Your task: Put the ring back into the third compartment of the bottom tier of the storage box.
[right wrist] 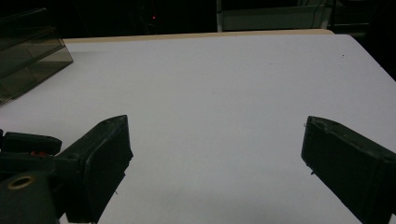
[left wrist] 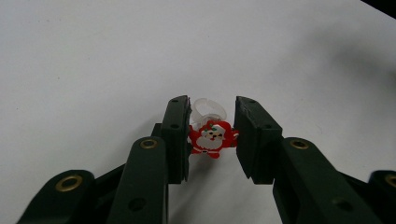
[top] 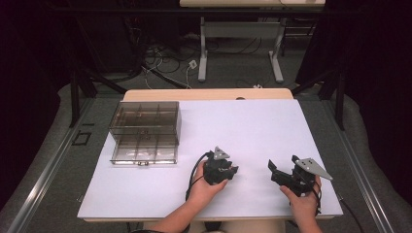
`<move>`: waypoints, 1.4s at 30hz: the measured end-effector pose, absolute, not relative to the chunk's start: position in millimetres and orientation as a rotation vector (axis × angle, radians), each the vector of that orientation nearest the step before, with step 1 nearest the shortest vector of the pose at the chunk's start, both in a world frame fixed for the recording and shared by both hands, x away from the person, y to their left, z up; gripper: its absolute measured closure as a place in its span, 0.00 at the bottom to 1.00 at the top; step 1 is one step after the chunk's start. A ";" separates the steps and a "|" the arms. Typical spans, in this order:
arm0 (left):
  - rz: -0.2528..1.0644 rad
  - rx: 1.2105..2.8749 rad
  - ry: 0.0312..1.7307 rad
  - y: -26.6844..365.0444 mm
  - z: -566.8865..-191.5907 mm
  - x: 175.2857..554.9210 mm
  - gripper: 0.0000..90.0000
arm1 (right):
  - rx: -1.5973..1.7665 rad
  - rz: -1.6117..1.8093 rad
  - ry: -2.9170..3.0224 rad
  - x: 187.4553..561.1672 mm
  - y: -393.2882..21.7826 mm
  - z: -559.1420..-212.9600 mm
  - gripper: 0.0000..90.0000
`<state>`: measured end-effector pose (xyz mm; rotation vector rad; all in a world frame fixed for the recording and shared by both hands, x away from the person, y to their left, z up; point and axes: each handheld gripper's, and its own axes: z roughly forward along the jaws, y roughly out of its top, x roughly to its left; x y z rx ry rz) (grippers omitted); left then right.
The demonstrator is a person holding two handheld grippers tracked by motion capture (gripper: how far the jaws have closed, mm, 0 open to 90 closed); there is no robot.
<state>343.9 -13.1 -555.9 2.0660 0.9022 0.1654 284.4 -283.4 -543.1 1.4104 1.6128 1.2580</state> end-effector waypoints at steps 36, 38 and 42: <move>0.217 1.950 0.969 17.7 -526.1 354.8 0.73 | 1.413 1.263 1.608 284.7 -282.9 -543.5 0.09; 0.223 1.945 0.971 20.9 -525.0 355.5 0.73 | 1.415 1.258 1.613 284.6 -282.8 -543.3 0.09; 0.238 1.931 0.982 26.6 -523.4 356.1 0.73 | 1.415 1.266 1.615 284.2 -282.1 -543.2 0.09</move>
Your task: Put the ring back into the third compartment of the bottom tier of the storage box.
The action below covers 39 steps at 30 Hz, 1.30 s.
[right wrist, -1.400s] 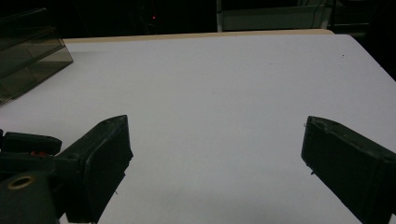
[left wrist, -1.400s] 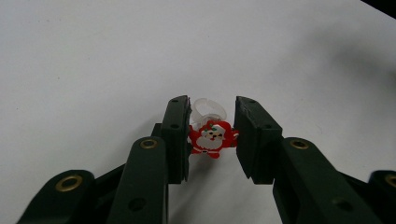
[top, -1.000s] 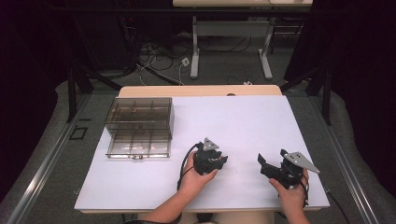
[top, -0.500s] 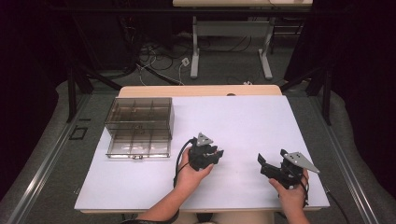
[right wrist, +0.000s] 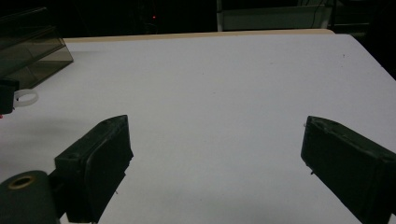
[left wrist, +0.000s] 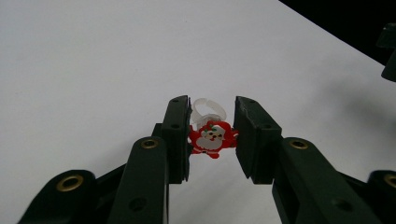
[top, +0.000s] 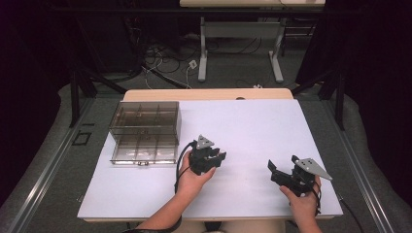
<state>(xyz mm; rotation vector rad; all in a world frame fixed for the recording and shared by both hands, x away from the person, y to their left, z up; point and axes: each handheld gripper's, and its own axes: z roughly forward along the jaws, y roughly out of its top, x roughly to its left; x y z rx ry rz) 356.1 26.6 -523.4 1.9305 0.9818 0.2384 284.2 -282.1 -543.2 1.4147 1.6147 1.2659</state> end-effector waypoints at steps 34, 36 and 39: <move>0.306 1.869 1.042 82.3 -502.7 357.1 0.73 | 1.411 1.260 1.618 284.5 -281.3 -544.0 0.09; 0.309 1.863 1.050 86.2 -500.9 356.9 0.73 | 1.411 1.259 1.619 284.6 -281.2 -544.2 0.09; 0.314 1.847 1.062 91.7 -498.3 357.0 0.73 | 1.412 1.255 1.623 284.2 -280.6 -544.0 0.09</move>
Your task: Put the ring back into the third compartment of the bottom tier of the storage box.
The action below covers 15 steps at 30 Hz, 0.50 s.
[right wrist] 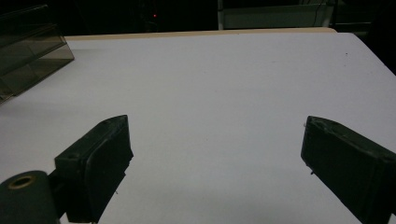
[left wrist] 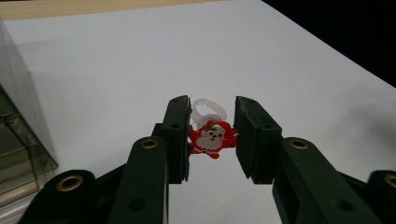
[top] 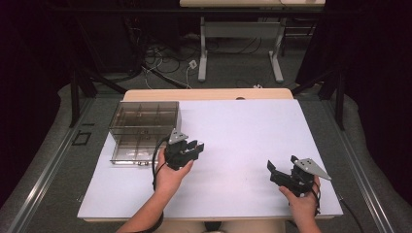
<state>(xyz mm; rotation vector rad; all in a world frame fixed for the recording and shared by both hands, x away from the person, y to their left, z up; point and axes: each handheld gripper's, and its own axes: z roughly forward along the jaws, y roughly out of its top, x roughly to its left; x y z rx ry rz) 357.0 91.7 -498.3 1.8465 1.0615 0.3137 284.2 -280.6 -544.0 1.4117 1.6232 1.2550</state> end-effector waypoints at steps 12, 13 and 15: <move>0.341 1.804 1.096 111.6 -492.1 356.8 0.73 | 1.408 1.251 1.623 284.5 -280.6 -544.6 0.09; 0.346 1.804 1.098 112.9 -491.6 356.8 0.73 | 1.409 1.251 1.623 284.4 -280.5 -544.6 0.09; 0.345 1.797 1.104 116.5 -490.5 356.3 0.73 | 1.412 1.251 1.622 284.4 -280.3 -544.5 0.09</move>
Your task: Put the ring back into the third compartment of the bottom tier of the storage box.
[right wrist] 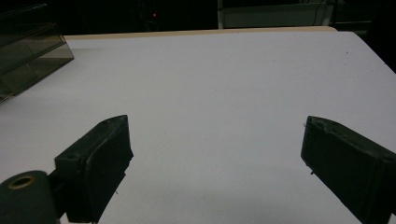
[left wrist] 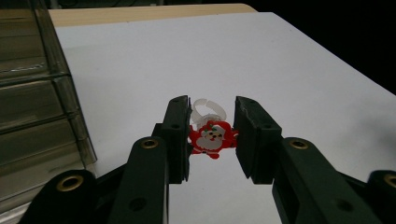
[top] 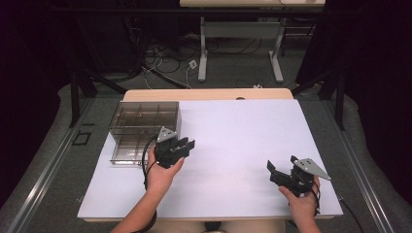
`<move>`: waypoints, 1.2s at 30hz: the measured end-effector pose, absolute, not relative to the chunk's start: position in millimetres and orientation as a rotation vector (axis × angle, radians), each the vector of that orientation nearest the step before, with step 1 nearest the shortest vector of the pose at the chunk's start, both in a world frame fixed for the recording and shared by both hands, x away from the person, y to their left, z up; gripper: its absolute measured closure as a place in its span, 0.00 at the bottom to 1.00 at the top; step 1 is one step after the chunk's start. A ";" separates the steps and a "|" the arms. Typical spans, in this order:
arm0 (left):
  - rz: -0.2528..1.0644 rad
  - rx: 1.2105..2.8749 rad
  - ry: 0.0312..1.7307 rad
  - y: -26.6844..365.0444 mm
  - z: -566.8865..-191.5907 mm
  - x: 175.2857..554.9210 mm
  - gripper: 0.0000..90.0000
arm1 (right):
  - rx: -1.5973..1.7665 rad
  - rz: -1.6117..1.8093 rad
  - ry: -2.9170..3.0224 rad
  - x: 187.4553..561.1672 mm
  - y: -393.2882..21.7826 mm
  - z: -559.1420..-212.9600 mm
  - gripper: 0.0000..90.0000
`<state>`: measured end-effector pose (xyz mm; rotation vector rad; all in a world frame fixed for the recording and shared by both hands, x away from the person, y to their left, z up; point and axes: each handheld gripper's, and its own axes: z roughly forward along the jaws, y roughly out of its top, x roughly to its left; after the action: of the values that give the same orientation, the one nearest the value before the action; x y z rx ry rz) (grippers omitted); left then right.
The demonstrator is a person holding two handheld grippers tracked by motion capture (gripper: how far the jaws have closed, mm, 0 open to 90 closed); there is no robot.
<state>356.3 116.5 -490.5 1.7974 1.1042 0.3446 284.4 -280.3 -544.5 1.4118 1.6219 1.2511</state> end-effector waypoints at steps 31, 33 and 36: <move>0.409 1.770 1.188 160.4 -496.5 343.7 0.74 | 1.410 1.255 1.621 284.4 -279.6 -545.0 0.09; 0.410 1.767 1.196 163.3 -497.7 343.0 0.74 | 1.410 1.255 1.622 284.6 -279.4 -545.0 0.09; 0.412 1.760 1.209 167.9 -500.1 342.2 0.74 | 1.405 1.251 1.628 284.6 -279.6 -545.2 0.09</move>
<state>342.2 167.9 -500.1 1.7602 1.2090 0.4124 284.6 -279.6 -545.2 1.4053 1.6279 1.2505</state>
